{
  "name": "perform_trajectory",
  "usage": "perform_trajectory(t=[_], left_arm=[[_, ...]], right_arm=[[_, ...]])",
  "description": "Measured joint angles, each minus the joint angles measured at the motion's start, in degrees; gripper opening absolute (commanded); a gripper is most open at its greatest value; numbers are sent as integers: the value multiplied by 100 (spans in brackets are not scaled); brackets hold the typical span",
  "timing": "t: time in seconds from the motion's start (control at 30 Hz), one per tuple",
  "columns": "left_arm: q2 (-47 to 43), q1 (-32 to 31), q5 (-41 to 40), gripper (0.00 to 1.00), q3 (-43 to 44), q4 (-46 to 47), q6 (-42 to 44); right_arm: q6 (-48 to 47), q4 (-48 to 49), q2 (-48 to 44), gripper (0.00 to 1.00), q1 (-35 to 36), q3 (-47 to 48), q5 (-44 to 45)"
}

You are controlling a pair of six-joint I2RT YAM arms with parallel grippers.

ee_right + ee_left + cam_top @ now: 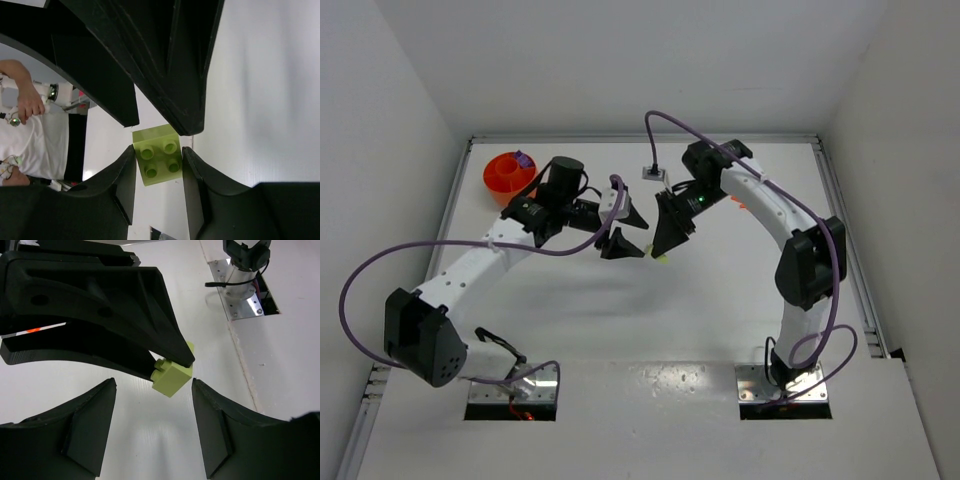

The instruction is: Sort the legos into containers by color

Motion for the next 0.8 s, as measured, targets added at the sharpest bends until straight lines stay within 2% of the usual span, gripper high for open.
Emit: perform_trajectory(t=[0.4, 0.6, 0.8], left_arm=[[57, -197, 2, 66, 0, -350, 387], [57, -236, -20, 50, 0, -481, 538], [57, -247, -87, 44, 0, -474, 612]], right_arm=[[26, 0, 0, 17, 63, 131, 20], [26, 0, 0, 17, 63, 149, 28], [35, -4, 0, 17, 72, 149, 39]])
